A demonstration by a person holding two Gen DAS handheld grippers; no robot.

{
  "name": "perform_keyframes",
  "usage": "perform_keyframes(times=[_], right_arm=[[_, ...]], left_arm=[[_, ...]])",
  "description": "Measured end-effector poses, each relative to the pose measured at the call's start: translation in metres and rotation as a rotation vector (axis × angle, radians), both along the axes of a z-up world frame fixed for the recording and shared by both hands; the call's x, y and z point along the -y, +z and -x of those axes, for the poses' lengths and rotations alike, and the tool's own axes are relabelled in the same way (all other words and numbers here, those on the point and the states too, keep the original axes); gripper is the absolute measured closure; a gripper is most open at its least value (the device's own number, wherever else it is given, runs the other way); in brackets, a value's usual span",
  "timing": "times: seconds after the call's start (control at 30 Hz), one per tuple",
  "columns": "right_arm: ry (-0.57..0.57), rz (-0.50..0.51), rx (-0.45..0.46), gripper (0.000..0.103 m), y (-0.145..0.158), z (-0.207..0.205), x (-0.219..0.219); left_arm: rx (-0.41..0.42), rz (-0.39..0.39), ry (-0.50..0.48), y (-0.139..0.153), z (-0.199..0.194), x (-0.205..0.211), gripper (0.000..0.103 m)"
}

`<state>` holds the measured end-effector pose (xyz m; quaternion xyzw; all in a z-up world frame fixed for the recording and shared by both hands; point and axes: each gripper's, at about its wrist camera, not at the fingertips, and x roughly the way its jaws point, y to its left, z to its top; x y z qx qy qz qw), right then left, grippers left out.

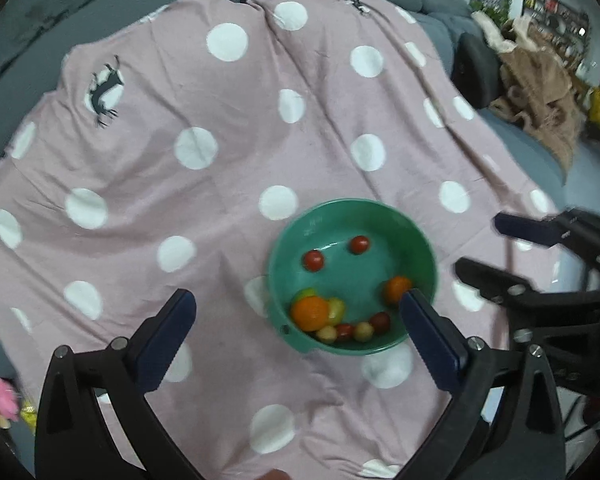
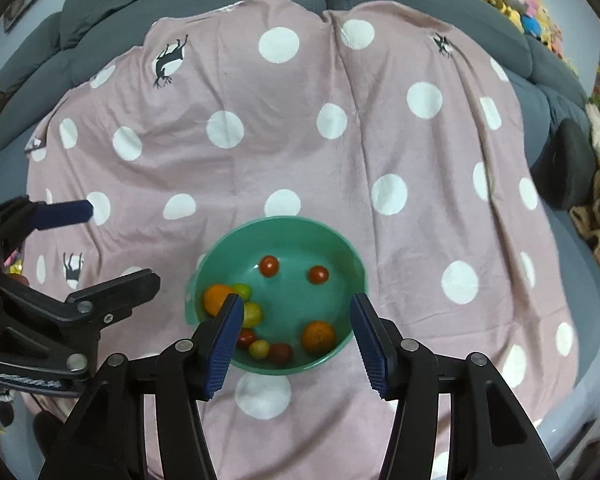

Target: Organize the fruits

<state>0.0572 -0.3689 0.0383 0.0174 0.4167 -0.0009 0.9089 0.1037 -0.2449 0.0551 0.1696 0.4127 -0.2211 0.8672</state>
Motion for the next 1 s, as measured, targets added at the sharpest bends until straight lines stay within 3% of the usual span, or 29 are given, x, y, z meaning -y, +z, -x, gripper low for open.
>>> perform_keyframes(times=[1.0], right_arm=[[-0.001, 0.032, 0.012, 0.047, 0.026, -0.007, 0.009]], left_arm=[[0.004, -0.057, 0.044, 0.015, -0.011, 0.013, 0.001]])
